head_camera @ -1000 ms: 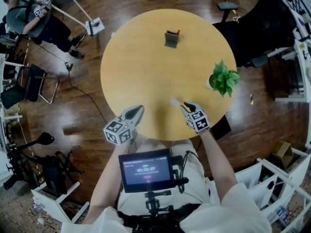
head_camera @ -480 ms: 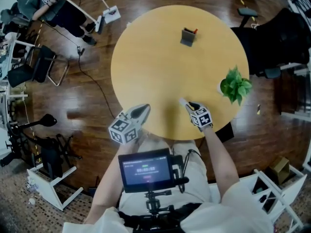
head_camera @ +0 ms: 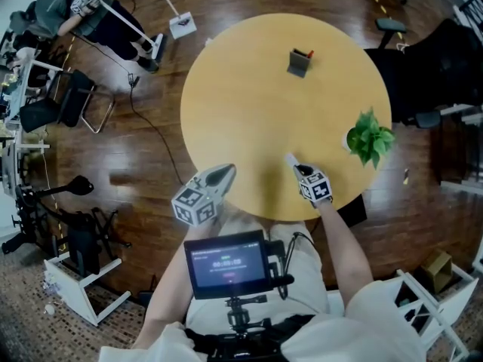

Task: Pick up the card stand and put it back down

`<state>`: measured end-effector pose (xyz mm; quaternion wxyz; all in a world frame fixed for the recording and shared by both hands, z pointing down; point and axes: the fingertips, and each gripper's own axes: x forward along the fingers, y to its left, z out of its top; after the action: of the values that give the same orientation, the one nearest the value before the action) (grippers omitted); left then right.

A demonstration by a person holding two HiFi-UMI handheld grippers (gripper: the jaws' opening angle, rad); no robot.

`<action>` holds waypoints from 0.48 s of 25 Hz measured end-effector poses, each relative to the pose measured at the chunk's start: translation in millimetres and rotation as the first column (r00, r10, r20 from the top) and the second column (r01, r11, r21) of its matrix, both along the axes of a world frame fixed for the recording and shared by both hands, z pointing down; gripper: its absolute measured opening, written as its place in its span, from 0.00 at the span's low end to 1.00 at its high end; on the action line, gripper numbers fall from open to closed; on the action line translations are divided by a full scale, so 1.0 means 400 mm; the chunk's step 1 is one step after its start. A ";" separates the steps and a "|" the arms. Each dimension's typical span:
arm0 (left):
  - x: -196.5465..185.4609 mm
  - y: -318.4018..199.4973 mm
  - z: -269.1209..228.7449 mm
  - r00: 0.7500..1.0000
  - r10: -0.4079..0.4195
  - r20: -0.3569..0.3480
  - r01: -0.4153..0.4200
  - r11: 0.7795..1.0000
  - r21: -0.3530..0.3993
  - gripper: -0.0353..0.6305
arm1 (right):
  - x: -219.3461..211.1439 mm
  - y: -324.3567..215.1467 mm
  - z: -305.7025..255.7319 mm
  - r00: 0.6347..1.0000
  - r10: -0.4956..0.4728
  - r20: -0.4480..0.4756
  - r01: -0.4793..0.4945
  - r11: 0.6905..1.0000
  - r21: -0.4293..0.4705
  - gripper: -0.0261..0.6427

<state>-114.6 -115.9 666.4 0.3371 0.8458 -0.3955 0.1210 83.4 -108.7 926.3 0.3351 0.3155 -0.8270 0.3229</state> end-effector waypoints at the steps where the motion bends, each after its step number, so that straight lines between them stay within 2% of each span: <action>1: -0.001 -0.002 -0.005 1.000 0.004 0.000 -0.004 1.000 0.004 0.05 | 0.000 -0.002 -0.013 1.000 0.002 0.004 -0.002 1.000 0.011 0.08; 12: 0.003 -0.022 -0.060 0.998 0.054 -0.037 -0.052 0.997 0.050 0.05 | 0.008 -0.003 -0.234 0.998 0.034 0.059 -0.041 0.992 0.119 0.07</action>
<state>-113.4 -124.8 642.2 0.3204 0.8661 -0.3693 0.1040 86.8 -110.0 832.7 0.2858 0.3413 -0.8481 0.2873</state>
